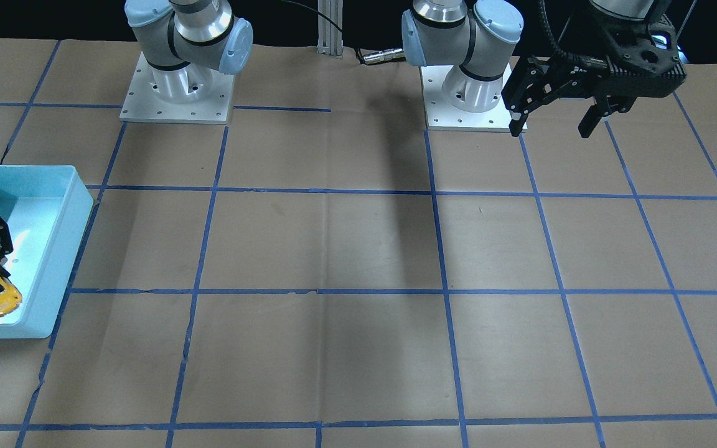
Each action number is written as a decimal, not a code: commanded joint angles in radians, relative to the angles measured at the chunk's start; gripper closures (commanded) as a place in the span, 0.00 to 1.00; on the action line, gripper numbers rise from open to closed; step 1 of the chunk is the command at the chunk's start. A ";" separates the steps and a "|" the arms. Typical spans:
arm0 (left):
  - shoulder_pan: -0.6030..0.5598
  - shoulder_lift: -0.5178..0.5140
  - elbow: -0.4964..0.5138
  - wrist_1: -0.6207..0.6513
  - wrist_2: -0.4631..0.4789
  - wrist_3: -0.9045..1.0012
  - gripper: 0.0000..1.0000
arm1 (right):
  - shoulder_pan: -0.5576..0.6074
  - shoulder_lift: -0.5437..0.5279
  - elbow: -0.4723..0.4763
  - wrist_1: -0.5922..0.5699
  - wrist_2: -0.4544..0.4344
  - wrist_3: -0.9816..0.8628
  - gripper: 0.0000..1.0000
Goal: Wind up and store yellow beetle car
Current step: 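Lift the car and carry it over the light-blue bin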
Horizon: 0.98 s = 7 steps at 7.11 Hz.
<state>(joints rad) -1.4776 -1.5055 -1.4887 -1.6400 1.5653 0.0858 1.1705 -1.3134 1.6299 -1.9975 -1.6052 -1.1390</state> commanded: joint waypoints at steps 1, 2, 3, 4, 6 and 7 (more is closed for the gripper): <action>-0.001 0.001 -0.001 0.000 -0.001 0.000 0.00 | -0.142 -0.027 0.106 -0.001 0.001 0.220 1.00; -0.001 0.007 -0.001 -0.003 0.001 0.000 0.00 | -0.213 -0.027 0.148 -0.092 0.014 0.250 1.00; -0.003 0.007 0.001 -0.003 -0.001 0.000 0.00 | -0.239 -0.027 0.178 -0.130 0.013 0.378 1.00; -0.003 0.004 0.001 -0.001 -0.001 0.000 0.00 | -0.261 -0.026 0.197 -0.123 0.010 0.448 1.00; -0.003 0.010 -0.002 -0.009 0.001 0.000 0.00 | -0.259 -0.011 0.281 -0.124 0.052 0.564 0.99; -0.003 0.008 -0.001 -0.008 0.001 0.000 0.00 | -0.261 -0.010 0.312 -0.163 0.080 0.564 0.98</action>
<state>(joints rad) -1.4803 -1.4983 -1.4898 -1.6462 1.5657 0.0859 0.9121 -1.3276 1.8959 -2.1257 -1.5582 -0.5951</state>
